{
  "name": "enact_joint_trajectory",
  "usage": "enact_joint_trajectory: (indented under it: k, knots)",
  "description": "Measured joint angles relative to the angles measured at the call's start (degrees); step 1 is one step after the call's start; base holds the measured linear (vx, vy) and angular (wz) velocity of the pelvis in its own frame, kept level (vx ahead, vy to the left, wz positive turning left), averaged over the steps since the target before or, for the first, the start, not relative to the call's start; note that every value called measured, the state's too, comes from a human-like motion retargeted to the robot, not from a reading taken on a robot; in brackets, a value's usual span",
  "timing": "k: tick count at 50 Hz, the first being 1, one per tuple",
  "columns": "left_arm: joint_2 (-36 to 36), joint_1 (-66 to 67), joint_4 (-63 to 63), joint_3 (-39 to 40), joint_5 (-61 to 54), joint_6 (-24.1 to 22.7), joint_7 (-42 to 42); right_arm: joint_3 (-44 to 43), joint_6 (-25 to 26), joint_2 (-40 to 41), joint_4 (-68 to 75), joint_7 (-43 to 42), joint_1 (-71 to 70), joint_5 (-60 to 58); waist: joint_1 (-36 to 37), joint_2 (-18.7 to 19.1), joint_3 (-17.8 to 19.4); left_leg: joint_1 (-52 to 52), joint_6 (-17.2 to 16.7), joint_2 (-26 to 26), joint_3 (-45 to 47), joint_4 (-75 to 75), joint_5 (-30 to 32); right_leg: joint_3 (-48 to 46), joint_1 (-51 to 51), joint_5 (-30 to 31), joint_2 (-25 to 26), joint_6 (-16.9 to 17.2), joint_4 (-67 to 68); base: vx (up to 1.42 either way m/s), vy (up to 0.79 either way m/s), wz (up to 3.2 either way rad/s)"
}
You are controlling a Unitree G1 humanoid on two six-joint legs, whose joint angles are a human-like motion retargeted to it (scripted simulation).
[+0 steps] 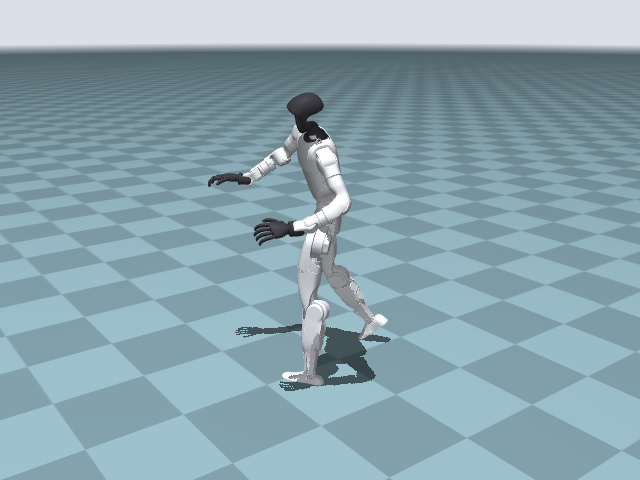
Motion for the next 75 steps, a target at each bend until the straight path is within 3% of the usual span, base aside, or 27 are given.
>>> enact_joint_trajectory:
  k: [3, 8, 15, 20, 23, 28, 30, 34, 38, 43, 48, 52, 56, 59, 63, 67, 68, 70, 72, 75]
  knots:
    - [-1.61, 7.55, 8.06, 5.06, -2.74, 0.42, -3.18, 3.78, -0.94, 1.69, 5.59, 8.02, -4.36, 1.28, 2.41, -0.12, -0.28, -1.09, 0.09, -0.34, -3.77, -0.11, 0.20, 6.37, -0.12, 3.11, 2.85, 1.83, 0.17, 0.12, 0.02, 1.17]
    - [0.85, 15.22, 21.43, 16.20, -7.56, 2.58, -9.42, 1.76, -2.91, 1.80, 10.03, 21.21, -6.43, 13.33, 6.45, 1.70, -1.01, -2.38, -2.00, 4.06, -9.90, -0.69, -0.31, 13.34, 1.44, 8.87, 11.63, 2.42, -2.40, 0.11, -0.13, 1.04]
    - [12.63, 20.31, 38.97, 38.29, -17.70, 7.51, -6.99, 3.29, -1.26, -5.35, 9.02, 25.37, -6.04, 13.36, 8.82, 2.19, 3.58, -1.13, -3.44, 5.38, -15.94, -2.55, 0.21, 21.91, 5.18, 10.37, 17.95, 2.42, -2.68, 0.09, -0.16, 0.91]
    - [24.58, 23.40, 53.84, 52.24, -28.28, 11.19, -1.98, 11.15, -0.64, -13.40, 0.24, 25.70, -5.76, 8.01, 10.48, 0.78, 6.64, -1.61, -3.14, 5.54, -15.86, -1.93, 1.05, 24.56, 6.35, 6.82, 18.56, 2.42, -3.36, -0.03, -0.15, 0.00]
    - [29.36, 24.09, 60.48, 61.12, -32.46, 13.39, 1.90, 13.71, -1.81, -18.49, -10.88, 23.41, -4.84, 4.39, 12.48, -0.74, 7.12, -2.56, -3.57, 8.17, -13.35, -0.22, 0.25, 20.21, 5.41, 3.16, 18.82, 2.42, -3.06, -0.10, -0.30, -0.96]
    - [28.20, 26.98, 61.65, 74.51, -48.39, 13.06, 8.62, 12.18, -3.36, -22.87, -35.16, 20.68, 0.56, 1.81, 13.63, -5.20, 5.29, -4.14, -1.02, 8.35, -4.66, 5.18, -0.67, 11.40, 4.17, -3.49, 12.43, 2.42, -5.77, -0.19, -0.09, -1.74]
    - [25.22, 27.09, 61.28, 75.31, -56.07, 11.45, 8.76, 10.99, -4.69, -22.36, -44.40, 20.60, 2.64, 2.35, 13.09, -7.99, 3.92, -3.96, -0.23, 8.56, 0.16, 7.83, -1.87, 5.07, 3.29, -6.71, 9.15, 2.42, -5.39, -0.15, -0.15, -2.27]
    - [14.75, 22.15, 65.04, 61.83, -65.15, 9.73, 6.39, 9.07, -7.36, -20.47, -60.52, 24.31, 6.09, 5.80, 8.24, -13.67, 1.21, -0.62, 0.90, 7.26, 11.19, 12.66, -4.63, -10.16, 3.59, -15.93, 0.17, 1.96, -3.04, -0.10, -0.20, -2.38]
    - [0.56, 7.09, 70.67, 44.51, -68.32, 9.76, 5.97, 6.43, -8.62, -20.20, -70.06, 29.81, 9.11, 10.80, -0.94, -15.07, -3.94, 4.33, -0.03, 10.35, 22.41, 17.33, -6.34, -18.69, 6.15, -24.06, -1.76, 0.15, -4.71, -0.10, -0.38, -2.51]
    - [-15.42, -21.92, 71.91, 31.19, -75.72, 11.20, 7.55, 0.69, -5.56, -22.20, -68.15, 32.00, 13.49, 8.77, -16.11, -12.49, -8.55, 10.14, 0.48, 15.32, 30.87, 24.72, -3.65, -12.64, 9.77, -27.88, 1.36, -2.54, -7.23, -0.09, -0.42, -1.84]
    - [-25.58, -51.40, 54.80, 16.70, -80.70, 8.34, 0.35, -12.93, -3.11, -23.52, -60.79, 27.90, 24.33, 4.74, -28.61, -7.41, -9.64, 13.12, -0.37, 19.39, 27.31, 32.28, 5.16, -3.79, 12.25, -26.63, 6.52, -2.85, -6.26, -0.06, -0.37, -1.52]
    - [-22.35, -70.33, 38.06, -2.62, -68.38, 7.83, -4.44, -28.01, -3.99, -22.66, -57.08, 23.54, 35.45, 11.72, -34.75, -3.32, -11.81, 13.64, -3.66, 16.72, 14.62, 34.25, 16.76, 4.04, 13.10, -23.73, 10.04, -2.25, -10.05, 0.02, -0.27, -1.98]
    - [-13.38, -88.60, 23.84, -20.88, -50.06, 7.57, -6.64, -42.21, -4.51, -22.67, -52.83, 20.34, 43.04, 17.16, -39.68, -2.75, -15.04, 16.16, -5.47, 2.19, 1.36, 31.17, 27.91, 13.39, 10.90, -23.44, 4.28, 0.70, -11.13, 0.12, 0.03, -2.05]
    - [-6.70, -100.85, 14.15, -33.19, -37.76, 6.84, -5.18, -51.39, -5.23, -23.31, -48.90, 17.24, 46.81, 20.07, -43.44, 2.35, -16.04, 18.44, -5.47, -4.26, -3.73, 31.18, 30.65, 19.87, 9.87, -23.89, 2.71, 1.87, -12.03, 0.24, 0.20, -1.83]
    - [-1.40, -113.29, 3.00, -47.29, -29.40, 4.89, -4.67, -59.65, -6.73, -22.29, -43.54, 14.22, 50.46, 25.12, -49.83, 11.01, -17.30, 18.00, -5.47, -5.12, -4.82, 31.90, 31.03, 25.02, 6.85, -23.48, 4.96, 1.69, -13.39, 0.16, 0.06, -1.12]
    - [0.85, -122.58, -5.52, -58.12, -20.10, 3.29, -5.44, -64.01, -9.25, -19.08, -38.97, 13.23, 53.39, 31.35, -56.74, 16.74, -17.15, 15.97, -5.47, -3.93, -2.36, 30.82, 31.03, 27.27, 3.10, -22.35, 6.18, 1.68, -14.05, 0.00, -0.05, -0.47]
    - [1.05, -124.54, -7.17, -60.41, -16.62, 3.23, -5.20, -64.53, -9.70, -18.15, -37.94, 13.12, 54.20, 32.28, -58.33, 17.66, -16.86, 15.57, -5.47, -3.72, -1.63, 30.25, 31.03, 27.60, 2.23, -22.08, 6.20, 1.77, -14.10, -0.06, -0.06, -0.26]
    - [-0.35, -123.06, -13.18, -61.51, -28.14, 1.72, -9.72, -63.74, -8.45, -15.93, -35.65, 12.97, 54.36, 32.65, -60.97, 18.93, -15.91, 15.00, -5.47, -3.34, -0.28, 28.93, 31.03, 28.29, 0.54, -21.55, 6.26, 1.71, -14.19, -0.07, -0.04, -0.23]
    - [1.10, -129.02, -12.84, -66.46, -5.15, 3.53, -4.40, -63.86, -9.46, -15.11, -33.96, 12.61, 57.40, 30.50, -62.92, 20.23, -15.43, 14.32, -5.47, -3.52, 0.92, 27.93, 30.94, 28.87, -0.93, -21.19, 5.76, 2.16, -14.37, -0.06, 0.00, -0.17]
    - [0.21, -128.51, -15.81, -68.35, -2.69, 2.72, -4.79, -60.35, -8.66, -12.61, -30.85, 13.29, 58.45, 28.38, -64.22, 20.51, -14.50, 13.74, -5.47, -3.95, 2.28, 26.71, 30.72, 29.75, -2.61, -20.76, 5.01, 2.26, -14.87, -0.07, 0.01, -0.21]
